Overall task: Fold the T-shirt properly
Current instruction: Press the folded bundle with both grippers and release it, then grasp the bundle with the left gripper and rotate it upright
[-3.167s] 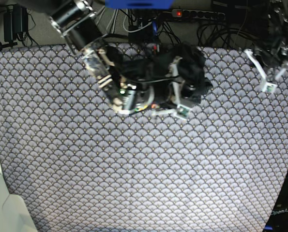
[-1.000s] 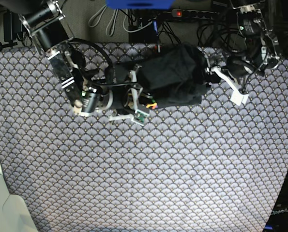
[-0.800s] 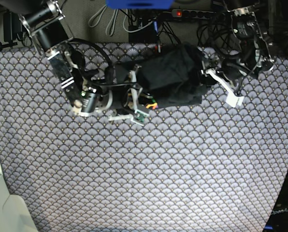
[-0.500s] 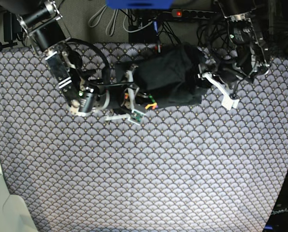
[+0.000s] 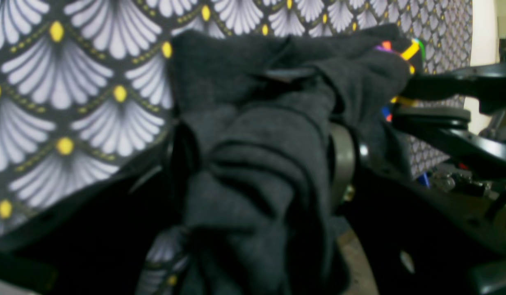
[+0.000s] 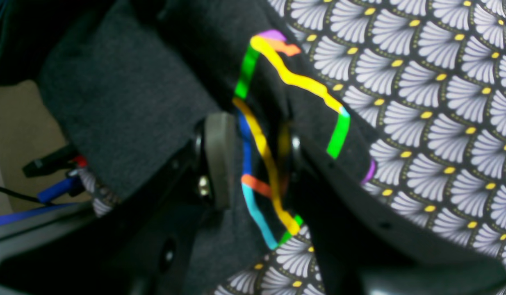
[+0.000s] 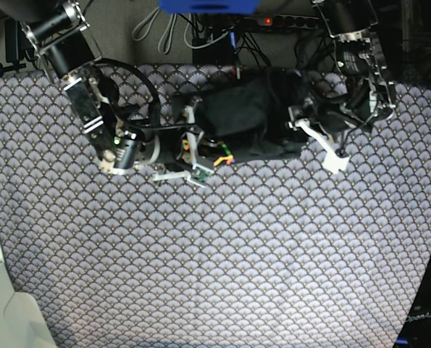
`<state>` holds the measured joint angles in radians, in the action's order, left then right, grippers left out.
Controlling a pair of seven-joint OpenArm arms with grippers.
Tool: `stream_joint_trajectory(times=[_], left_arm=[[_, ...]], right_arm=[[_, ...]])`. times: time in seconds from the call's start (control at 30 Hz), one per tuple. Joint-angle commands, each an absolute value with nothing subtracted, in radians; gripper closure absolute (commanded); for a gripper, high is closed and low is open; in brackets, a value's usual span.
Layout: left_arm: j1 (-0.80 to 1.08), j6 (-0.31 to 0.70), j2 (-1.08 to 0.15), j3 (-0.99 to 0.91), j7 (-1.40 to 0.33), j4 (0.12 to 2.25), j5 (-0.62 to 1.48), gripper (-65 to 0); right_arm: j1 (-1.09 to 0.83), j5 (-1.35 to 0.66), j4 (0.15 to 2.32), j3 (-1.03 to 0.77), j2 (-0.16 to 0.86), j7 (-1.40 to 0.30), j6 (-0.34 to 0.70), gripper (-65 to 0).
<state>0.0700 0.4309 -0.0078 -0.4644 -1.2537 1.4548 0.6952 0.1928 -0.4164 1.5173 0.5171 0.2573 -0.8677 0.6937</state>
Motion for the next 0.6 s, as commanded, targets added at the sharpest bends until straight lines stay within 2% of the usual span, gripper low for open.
stream_joint_trajectory(times=[0.0,0.17,0.23,0.37,0.4,0.43,0.57], left_arm=[[0.073,0.424,0.001,-0.450,-1.287,1.455,0.665,-39.2],[0.073,0.424,0.002,-0.447,-1.285,1.455,0.665,-38.2],[0.073,0.424,-0.001,-0.447,-1.270,1.455,0.665,-32.0],[0.077,0.424,-0.008,-0.447,-1.222,1.437,0.665,-6.9],[0.074,0.424,-0.008,-0.447,-1.218,1.422,0.665,-2.7],[0.071,0.424,-0.010,-0.447,-1.218,1.403,0.665,0.0],[0.059,0.424,-0.015,-0.446,-1.218,1.382,0.665,-0.3]], right_arm=[[0.214,-0.430,1.532,0.512,0.260,-0.848,0.698,-16.4],[0.220,-0.430,1.541,0.501,0.260,-0.848,0.698,-16.1],[0.213,-0.432,1.557,0.453,0.260,-0.848,0.698,-16.1],[0.194,-0.432,1.633,0.361,0.259,-0.848,0.698,-16.0],[0.193,-0.432,1.650,0.341,0.259,-0.848,0.698,-16.0],[0.191,-0.432,1.667,0.320,0.259,-0.848,0.698,-16.1],[0.154,-0.432,1.715,0.229,0.260,-0.848,0.698,-16.3]])
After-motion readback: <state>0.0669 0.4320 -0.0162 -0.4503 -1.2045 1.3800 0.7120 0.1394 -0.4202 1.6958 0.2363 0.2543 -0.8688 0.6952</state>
